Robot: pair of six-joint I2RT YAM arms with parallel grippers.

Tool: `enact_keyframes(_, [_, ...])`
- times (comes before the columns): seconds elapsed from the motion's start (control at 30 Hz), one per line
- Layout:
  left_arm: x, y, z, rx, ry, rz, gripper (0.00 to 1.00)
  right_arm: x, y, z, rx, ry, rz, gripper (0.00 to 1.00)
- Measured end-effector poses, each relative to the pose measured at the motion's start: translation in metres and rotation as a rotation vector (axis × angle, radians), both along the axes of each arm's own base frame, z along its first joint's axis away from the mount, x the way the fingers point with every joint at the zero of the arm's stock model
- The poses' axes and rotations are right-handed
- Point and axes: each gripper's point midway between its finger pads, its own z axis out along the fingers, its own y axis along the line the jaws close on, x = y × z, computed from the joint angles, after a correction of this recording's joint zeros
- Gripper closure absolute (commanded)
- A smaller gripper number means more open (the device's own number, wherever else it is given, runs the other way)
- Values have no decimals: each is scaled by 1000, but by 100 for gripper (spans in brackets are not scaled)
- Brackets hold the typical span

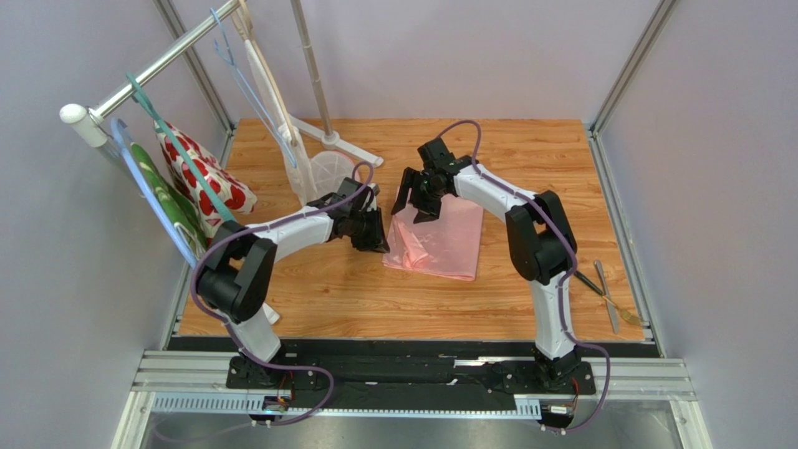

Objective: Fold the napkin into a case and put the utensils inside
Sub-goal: Fold the rectangle-folded napkin at the center of the board.

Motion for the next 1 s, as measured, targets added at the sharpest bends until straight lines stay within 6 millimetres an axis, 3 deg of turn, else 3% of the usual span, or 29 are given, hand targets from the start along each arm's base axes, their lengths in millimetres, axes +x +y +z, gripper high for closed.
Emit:
enact_keyframes(0.1, [2,3,25,-20,-32,8,73,-10,-16,17,-5,-43,32,32])
enact_keyframes(0.3, [14,-13,65,-127,-85,-28,76,-49,-76,59,-11,-123,7,39])
enact_keyframes(0.37, [16,-24,70,-160,-81,-54,76,-64,-89,57,-21,-134,1,47])
enact_keyframes(0.4, [19,-32,70,-175,-78,-73,76,-74,-95,50,-31,-122,4,57])
enact_keyframes(0.47, [24,-48,69,-194,-68,-107,78,-88,-104,33,-55,-88,9,68])
enact_keyframes(0.5, [26,-57,67,-199,-62,-123,78,-94,-107,24,-66,-66,13,79])
enact_keyframes(0.6, [33,-85,62,-215,-54,-173,81,-110,-119,2,-90,-6,9,92])
enact_keyframes(0.8, [39,-122,36,-192,-22,-229,85,-110,-121,-6,-82,-7,0,100])
enact_keyframes(1.0, [44,-116,4,-29,0,-245,85,-101,-119,-18,-83,-7,-8,100])
